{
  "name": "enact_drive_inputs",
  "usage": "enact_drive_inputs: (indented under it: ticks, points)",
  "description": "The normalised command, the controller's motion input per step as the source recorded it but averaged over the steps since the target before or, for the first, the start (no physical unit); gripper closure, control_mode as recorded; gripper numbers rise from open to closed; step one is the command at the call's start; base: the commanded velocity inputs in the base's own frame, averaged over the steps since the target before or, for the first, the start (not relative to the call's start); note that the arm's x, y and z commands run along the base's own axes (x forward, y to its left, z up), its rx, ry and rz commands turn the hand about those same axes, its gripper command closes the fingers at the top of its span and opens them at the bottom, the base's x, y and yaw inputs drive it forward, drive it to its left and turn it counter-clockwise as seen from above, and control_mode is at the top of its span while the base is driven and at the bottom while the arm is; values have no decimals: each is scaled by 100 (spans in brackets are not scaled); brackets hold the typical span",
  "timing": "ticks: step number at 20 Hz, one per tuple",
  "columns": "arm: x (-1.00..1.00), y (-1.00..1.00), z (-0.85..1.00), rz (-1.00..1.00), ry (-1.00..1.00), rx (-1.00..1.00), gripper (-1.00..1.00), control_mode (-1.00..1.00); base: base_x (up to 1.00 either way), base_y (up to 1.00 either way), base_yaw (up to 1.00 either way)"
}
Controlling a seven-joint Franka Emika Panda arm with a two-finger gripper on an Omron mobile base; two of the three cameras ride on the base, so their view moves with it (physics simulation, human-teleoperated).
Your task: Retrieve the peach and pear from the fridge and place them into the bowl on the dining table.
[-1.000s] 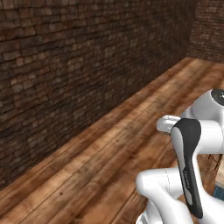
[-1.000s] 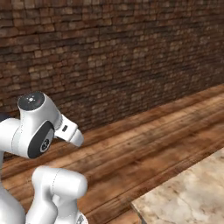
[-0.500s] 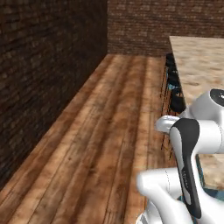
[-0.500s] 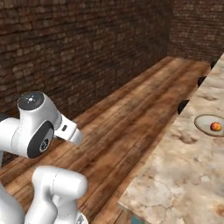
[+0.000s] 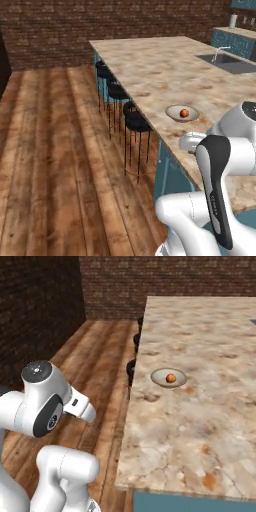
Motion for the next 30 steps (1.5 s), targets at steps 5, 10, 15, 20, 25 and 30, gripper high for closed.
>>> enact_drive_inputs:
  ticks: [5, 10, 15, 20, 25, 30]
  points:
    - [0, 0, 0, 0, 0, 0, 100, 100, 86, 22, -68]
    - [0, 0, 0, 0, 0, 0, 100, 100, 80, 27, -67]
    - [0, 0, 0, 0, 0, 0, 100, 100, 78, 35, -65]
    - [0, 0, 0, 0, 0, 0, 100, 100, 74, 54, -63]
    - [0, 0, 0, 0, 0, 0, 100, 100, 68, 71, -57]
    - [0, 0, 0, 0, 0, 0, 100, 100, 50, 98, -43]
